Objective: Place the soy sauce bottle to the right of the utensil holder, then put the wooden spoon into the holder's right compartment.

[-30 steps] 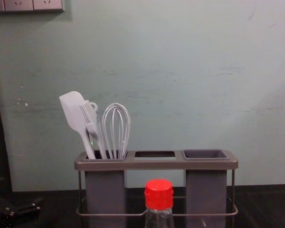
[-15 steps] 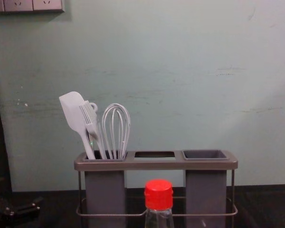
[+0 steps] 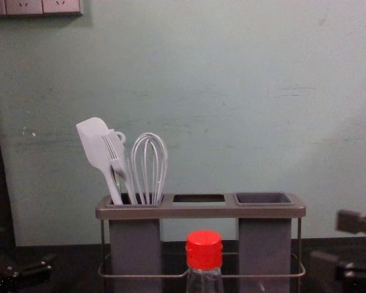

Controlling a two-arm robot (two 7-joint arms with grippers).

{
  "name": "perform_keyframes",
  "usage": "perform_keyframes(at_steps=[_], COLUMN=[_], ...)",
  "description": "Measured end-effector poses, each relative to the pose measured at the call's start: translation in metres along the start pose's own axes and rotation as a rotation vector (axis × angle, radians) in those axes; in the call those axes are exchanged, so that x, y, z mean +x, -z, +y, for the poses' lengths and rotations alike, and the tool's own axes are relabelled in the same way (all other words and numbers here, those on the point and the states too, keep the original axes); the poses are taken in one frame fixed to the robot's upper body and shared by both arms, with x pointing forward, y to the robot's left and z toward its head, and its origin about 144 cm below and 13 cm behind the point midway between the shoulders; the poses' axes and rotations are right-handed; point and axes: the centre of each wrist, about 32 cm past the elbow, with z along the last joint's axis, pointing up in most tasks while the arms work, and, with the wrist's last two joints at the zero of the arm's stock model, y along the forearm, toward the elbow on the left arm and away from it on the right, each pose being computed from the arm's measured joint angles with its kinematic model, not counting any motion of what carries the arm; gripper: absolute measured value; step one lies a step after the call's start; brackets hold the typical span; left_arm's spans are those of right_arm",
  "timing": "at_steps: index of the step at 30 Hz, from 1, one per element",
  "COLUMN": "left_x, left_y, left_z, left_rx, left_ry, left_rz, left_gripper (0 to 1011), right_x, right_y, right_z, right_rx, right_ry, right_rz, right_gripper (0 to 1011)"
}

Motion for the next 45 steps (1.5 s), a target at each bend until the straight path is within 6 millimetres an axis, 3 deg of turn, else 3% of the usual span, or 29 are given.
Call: perform_keyframes(at_steps=[18, 45], left_x=[0.0, 0.0], left_y=[0.0, 0.0], left_z=[0.0, 0.0], left_rx=[0.0, 0.0], left_ry=[0.0, 0.0], left_rz=[0.0, 0.0], left_gripper=[1011, 1011], right_x=[0.004, 0.0], right_y=[-0.003, -0.004], right_z=[0.056, 0.098], right_rx=[-0.037, -0.071], right_ry=[-0.174, -0.224], right_rz=[0.086, 0.113], right_gripper=[1002, 1002])
